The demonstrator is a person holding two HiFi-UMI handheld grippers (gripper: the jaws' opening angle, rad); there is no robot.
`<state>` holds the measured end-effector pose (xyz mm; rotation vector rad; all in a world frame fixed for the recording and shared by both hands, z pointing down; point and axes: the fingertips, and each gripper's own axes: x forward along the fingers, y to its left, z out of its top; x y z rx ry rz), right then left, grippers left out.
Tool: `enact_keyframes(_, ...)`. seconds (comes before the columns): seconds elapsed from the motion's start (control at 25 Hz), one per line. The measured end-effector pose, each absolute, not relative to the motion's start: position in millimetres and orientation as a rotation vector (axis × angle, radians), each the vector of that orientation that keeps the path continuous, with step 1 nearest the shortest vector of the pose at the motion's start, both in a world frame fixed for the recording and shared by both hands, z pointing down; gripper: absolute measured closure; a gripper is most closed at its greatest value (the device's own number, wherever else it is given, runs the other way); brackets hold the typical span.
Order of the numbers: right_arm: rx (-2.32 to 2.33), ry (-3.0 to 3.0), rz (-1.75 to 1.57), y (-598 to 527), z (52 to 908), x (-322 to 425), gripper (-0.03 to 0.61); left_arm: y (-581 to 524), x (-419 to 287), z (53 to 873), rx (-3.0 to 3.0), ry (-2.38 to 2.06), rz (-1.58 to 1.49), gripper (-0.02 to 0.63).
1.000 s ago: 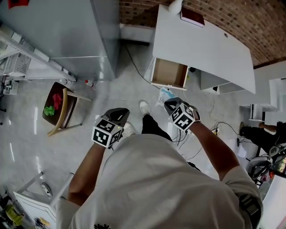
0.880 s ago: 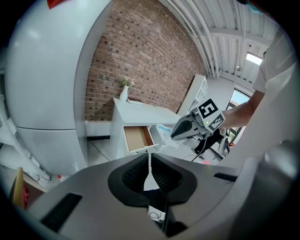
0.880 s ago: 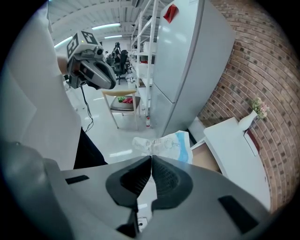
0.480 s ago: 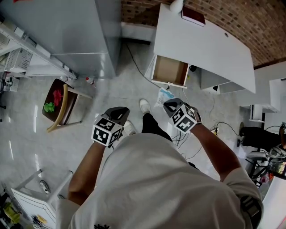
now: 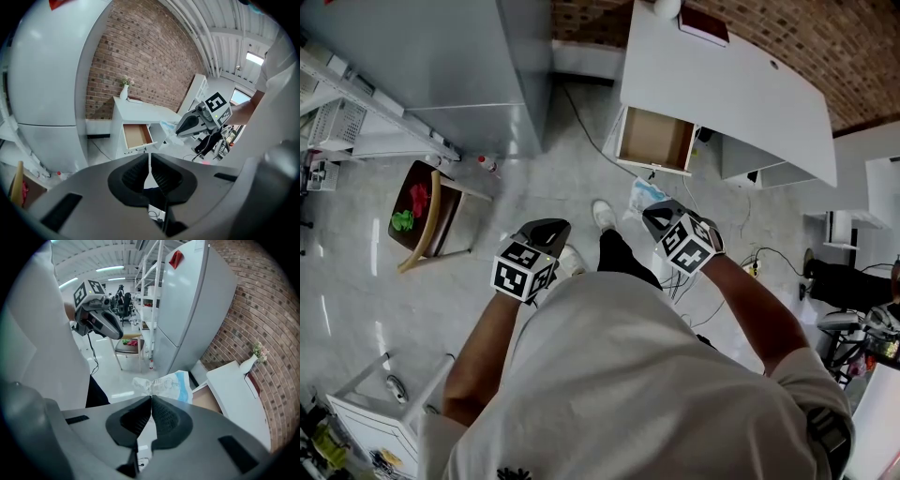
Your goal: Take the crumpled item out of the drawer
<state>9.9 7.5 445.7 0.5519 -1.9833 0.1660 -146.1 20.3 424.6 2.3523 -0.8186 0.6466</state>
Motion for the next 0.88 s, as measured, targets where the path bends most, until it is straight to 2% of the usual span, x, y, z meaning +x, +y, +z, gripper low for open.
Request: enact_keyframes(0.88,0.543,-1.990,0.171,1.1,447.2,13.2,0.546,15.2,-139.4,431.6,2.334,-0.809,0.649,0.583)
